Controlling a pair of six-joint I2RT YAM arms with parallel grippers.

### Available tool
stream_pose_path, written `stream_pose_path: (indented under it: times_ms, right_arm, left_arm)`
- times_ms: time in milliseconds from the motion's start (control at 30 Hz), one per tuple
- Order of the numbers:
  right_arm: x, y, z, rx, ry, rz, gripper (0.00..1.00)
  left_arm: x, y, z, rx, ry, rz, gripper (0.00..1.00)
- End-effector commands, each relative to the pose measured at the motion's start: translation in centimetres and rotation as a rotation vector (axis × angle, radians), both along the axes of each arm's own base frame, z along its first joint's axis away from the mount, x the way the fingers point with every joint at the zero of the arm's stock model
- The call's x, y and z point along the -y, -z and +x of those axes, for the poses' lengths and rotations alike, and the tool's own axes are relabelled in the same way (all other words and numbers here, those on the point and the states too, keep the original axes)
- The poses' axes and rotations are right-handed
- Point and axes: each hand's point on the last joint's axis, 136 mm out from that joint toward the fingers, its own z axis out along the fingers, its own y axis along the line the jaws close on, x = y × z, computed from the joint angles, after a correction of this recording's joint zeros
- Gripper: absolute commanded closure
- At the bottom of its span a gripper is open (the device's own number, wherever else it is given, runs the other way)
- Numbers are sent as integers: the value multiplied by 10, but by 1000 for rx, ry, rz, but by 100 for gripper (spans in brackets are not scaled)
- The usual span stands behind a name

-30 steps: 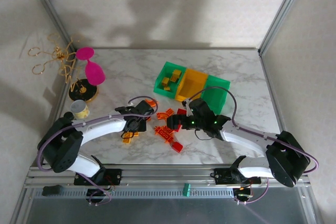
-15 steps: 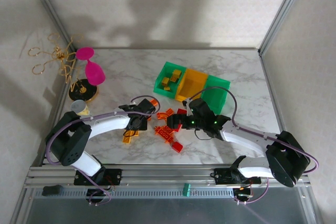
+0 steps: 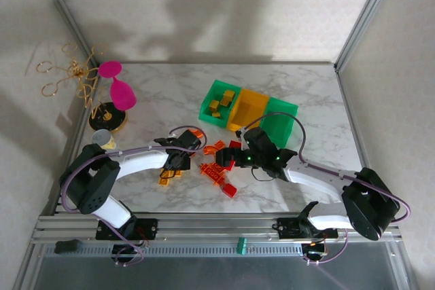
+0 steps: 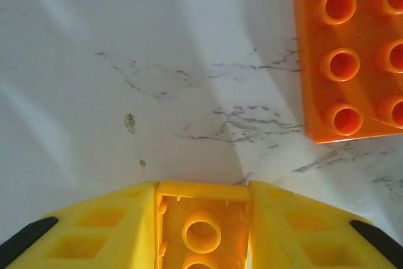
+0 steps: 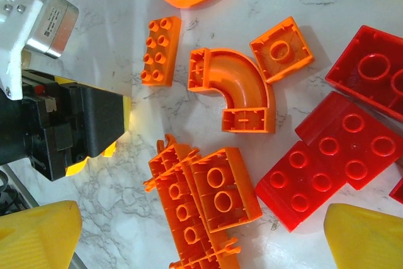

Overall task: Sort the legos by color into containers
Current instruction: Pick up the lego from the middle-left of the table, then place the lego in the container.

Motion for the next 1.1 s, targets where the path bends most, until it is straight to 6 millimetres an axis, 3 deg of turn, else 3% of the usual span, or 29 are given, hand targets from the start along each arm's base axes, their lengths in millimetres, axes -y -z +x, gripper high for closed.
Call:
stream_pose_path:
  times_ms: [0,167,333,500,667,833,967,1067]
  right_arm:
    - [-3,-7,2,19,9,13,1]
    - [2,-14,6,32,28,15,1]
    - [19,-33,22,72,83,45,1]
    - [51,-46,52,87,194,39,1]
    - [81,-55,77,100,304,36,1]
    - [95,-66,90,139,357,54,1]
    - [98,-70,94,146,365,53,1]
    - [99,-72,94,153,360,51,1]
  left_arm:
    - [-7,-1,2,6,-17,27,65]
    - [0,-26,11,50,-10,20,68]
    - [16,-75,32,171,-13,-56,68]
    - [49,-133,77,325,4,-139,67]
    - [95,-171,137,440,44,-184,67]
    - [131,-171,203,512,62,-143,66]
    - [136,-146,249,504,7,-117,66]
    - [141,-132,270,498,-2,-100,66]
